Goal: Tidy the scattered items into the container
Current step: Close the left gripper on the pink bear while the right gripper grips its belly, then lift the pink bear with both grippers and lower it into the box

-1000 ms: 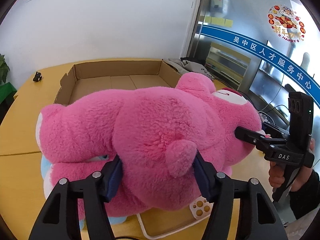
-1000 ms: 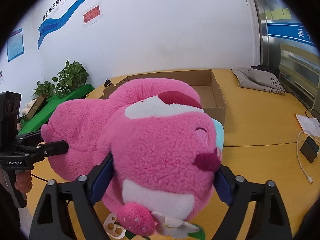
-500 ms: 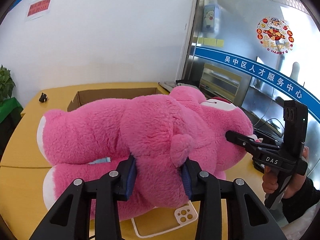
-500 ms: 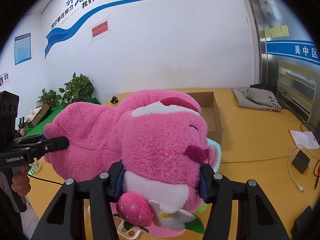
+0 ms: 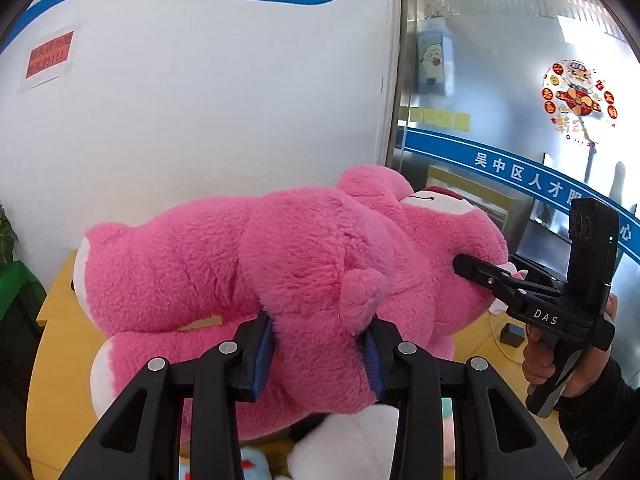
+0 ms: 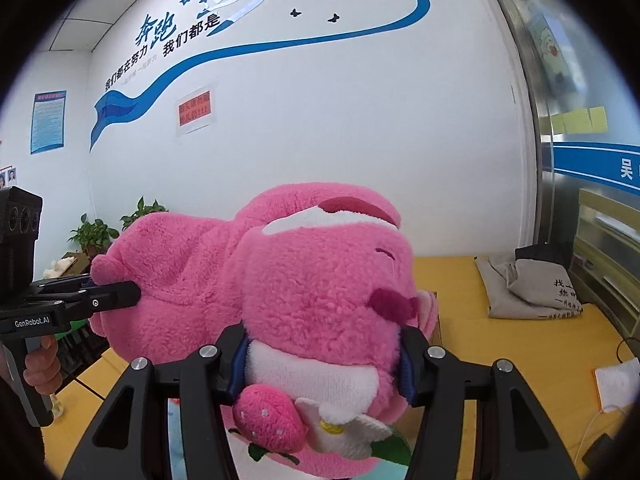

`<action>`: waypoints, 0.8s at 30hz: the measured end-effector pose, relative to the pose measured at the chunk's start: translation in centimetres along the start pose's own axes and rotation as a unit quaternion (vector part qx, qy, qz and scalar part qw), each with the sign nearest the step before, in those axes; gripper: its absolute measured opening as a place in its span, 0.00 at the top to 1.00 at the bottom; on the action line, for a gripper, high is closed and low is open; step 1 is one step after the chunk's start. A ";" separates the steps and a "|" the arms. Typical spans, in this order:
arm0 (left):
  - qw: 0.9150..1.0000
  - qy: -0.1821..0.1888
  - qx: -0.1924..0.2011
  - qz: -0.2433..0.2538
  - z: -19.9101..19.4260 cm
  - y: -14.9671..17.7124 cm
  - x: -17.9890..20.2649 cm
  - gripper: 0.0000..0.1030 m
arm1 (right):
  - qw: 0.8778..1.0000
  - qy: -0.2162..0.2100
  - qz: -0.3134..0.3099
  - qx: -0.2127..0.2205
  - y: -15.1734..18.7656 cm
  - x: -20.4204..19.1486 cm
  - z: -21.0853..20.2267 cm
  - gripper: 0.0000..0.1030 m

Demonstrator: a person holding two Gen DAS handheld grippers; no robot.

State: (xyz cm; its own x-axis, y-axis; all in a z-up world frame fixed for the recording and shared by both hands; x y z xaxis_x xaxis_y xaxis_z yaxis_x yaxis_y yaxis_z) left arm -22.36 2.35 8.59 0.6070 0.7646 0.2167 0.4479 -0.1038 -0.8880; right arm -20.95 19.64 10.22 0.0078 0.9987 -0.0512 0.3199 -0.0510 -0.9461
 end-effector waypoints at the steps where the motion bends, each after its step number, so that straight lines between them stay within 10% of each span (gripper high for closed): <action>1: 1.000 0.002 -0.007 -0.001 1.6 -0.8 -1.1 0.61 | 1.000 0.002 0.002 -0.003 -0.4 0.4 1.7 0.46; 10: 0.984 -0.001 -0.140 -0.109 19.7 2.9 -12.4 0.61 | 0.992 0.061 0.019 -0.105 3.2 5.0 18.9 0.43; 13: 0.965 -0.027 -0.212 -0.154 25.1 8.1 -16.1 0.89 | 0.974 0.109 0.006 -0.199 8.8 6.4 25.6 0.36; 16: 0.963 -0.020 -0.209 -0.170 25.5 9.3 -16.4 0.87 | 0.955 0.144 0.012 -0.258 11.6 7.5 28.2 0.24; 22: 0.973 -0.042 -0.201 -0.101 16.0 8.1 -15.1 0.29 | 0.970 0.085 -0.027 -0.226 8.7 5.8 19.9 0.18; 24: 0.967 -0.062 -0.230 -0.095 13.7 9.4 -16.0 0.26 | 0.971 0.052 -0.050 -0.227 9.1 4.4 16.8 0.17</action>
State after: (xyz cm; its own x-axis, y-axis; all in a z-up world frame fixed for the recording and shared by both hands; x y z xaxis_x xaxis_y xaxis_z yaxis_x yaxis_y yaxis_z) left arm -36.84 -2.10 -8.75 0.4145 0.8649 0.2831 0.8054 -0.2038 -0.5566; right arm -33.88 23.43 -3.96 0.0437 0.9951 0.0887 0.7084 0.0317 -0.7051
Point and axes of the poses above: each gripper's, at about its wrist camera, not at the fingertips, and z roughly the way its jaws point, x to its right, y to its underside, the point moved 9 cm from there along z, roughly the way its jaws point, and after that the axes turned 13 degrees about y, right-handed, at the moved point
